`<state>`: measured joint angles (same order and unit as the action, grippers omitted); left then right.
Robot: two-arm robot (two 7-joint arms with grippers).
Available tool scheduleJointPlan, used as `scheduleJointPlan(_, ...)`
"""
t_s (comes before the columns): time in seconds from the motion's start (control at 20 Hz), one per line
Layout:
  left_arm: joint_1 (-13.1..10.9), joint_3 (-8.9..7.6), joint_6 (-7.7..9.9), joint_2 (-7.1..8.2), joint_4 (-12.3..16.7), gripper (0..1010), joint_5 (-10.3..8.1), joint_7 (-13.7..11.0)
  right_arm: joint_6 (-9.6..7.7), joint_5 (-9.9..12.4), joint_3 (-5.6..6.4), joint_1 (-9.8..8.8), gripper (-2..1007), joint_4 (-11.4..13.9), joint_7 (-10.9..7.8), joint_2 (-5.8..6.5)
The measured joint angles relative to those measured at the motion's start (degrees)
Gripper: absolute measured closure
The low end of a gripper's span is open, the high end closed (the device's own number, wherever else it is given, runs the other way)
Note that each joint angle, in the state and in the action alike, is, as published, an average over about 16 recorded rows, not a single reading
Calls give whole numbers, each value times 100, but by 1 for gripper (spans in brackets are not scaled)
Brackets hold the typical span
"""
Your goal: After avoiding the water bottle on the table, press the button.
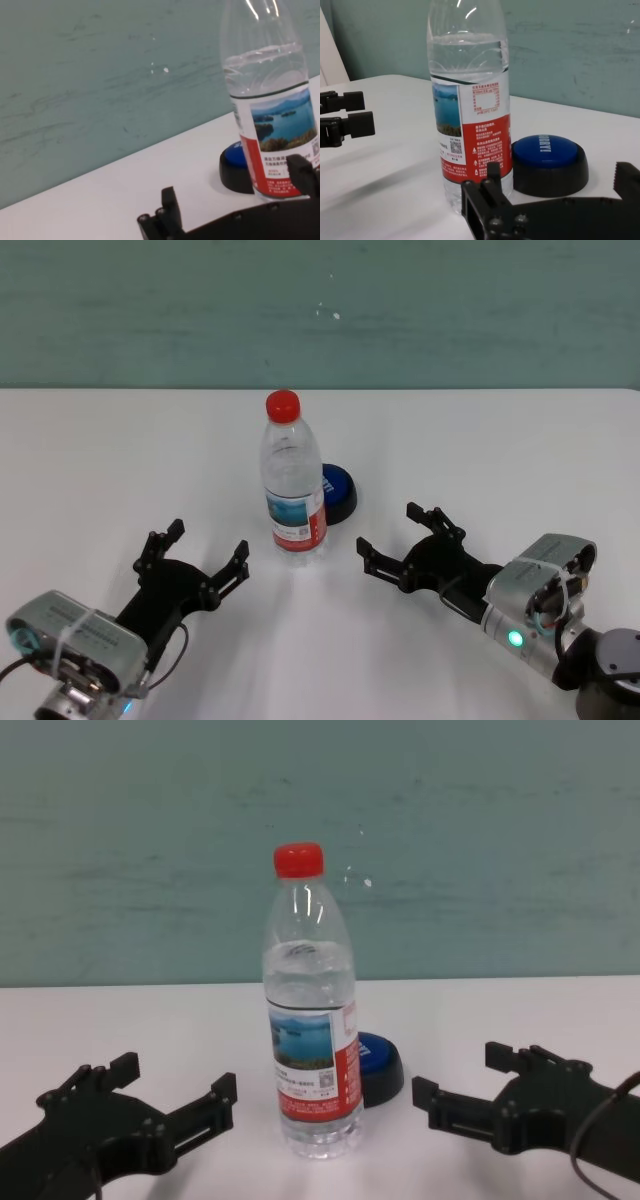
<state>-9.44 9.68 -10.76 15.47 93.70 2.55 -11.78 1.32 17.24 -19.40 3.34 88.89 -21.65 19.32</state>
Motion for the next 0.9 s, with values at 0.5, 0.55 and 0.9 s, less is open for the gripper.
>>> scheduleJointPlan(0.5,0,0,0,0,0,10,0,0,7,-7,6,-10,1,7,13,-2)
scheduleJointPlan(0.55,0,0,0,0,0,10,0,0,8,-7,7,-10,1,7,14,-2)
scheduleJointPlan(0.9,0,0,0,0,0,10,0,0,9,-9,7,-11,1,9,16,-2)
